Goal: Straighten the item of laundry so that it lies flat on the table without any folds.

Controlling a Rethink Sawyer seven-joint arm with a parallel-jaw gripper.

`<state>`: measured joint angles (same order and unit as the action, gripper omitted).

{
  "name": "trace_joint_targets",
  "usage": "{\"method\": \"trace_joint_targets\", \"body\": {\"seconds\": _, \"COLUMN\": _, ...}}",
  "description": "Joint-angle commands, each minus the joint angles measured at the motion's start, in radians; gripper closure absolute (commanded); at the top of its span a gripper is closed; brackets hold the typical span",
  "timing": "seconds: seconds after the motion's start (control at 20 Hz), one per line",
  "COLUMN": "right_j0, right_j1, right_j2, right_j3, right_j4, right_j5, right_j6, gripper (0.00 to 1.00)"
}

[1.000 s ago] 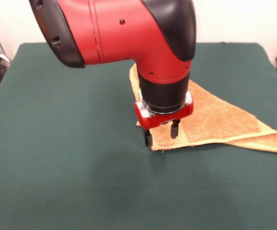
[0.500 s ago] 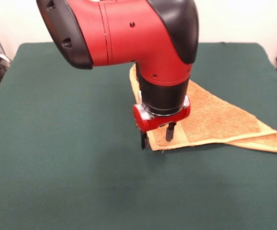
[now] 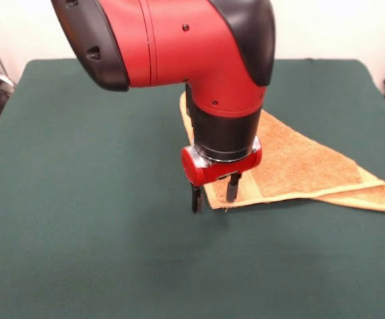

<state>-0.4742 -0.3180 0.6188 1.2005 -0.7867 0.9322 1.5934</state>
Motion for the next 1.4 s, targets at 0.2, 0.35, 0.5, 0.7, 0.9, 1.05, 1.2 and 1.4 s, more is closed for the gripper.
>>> {"method": "trace_joint_targets", "body": {"seconds": 0.2, "right_j0": 0.025, "right_j1": -0.002, "right_j2": 0.063, "right_j3": 0.094, "right_j4": 0.037, "right_j5": -0.031, "right_j6": -0.199, "gripper": 0.0}}
{"method": "trace_joint_targets", "body": {"seconds": 0.35, "right_j0": 0.022, "right_j1": 0.004, "right_j2": 0.065, "right_j3": 0.093, "right_j4": 0.072, "right_j5": 0.002, "right_j6": -0.194, "gripper": 0.0}}
{"method": "trace_joint_targets", "body": {"seconds": 0.5, "right_j0": 0.028, "right_j1": 0.004, "right_j2": 0.06, "right_j3": 0.08, "right_j4": 0.085, "right_j5": 0.041, "right_j6": -0.22, "gripper": 0.0}}
{"method": "trace_joint_targets", "body": {"seconds": 0.7, "right_j0": 0.037, "right_j1": 0.008, "right_j2": 0.052, "right_j3": 0.065, "right_j4": 0.087, "right_j5": 0.067, "right_j6": -0.241, "gripper": 0.0}}
{"method": "trace_joint_targets", "body": {"seconds": 0.9, "right_j0": 0.049, "right_j1": 0.011, "right_j2": 0.046, "right_j3": 0.051, "right_j4": 0.076, "right_j5": 0.076, "right_j6": -0.271, "gripper": 0.0}}
{"method": "trace_joint_targets", "body": {"seconds": 1.05, "right_j0": 0.056, "right_j1": 0.014, "right_j2": 0.042, "right_j3": 0.044, "right_j4": 0.061, "right_j5": 0.076, "right_j6": -0.288, "gripper": 0.0}}
{"method": "trace_joint_targets", "body": {"seconds": 1.2, "right_j0": 0.055, "right_j1": 0.02, "right_j2": 0.029, "right_j3": 0.058, "right_j4": 0.076, "right_j5": 0.072, "right_j6": -0.234, "gripper": 0.0}}
{"method": "trace_joint_targets", "body": {"seconds": 1.4, "right_j0": 0.065, "right_j1": 0.016, "right_j2": 0.017, "right_j3": 0.052, "right_j4": 0.079, "right_j5": 0.131, "right_j6": -0.252, "gripper": 0.0}}
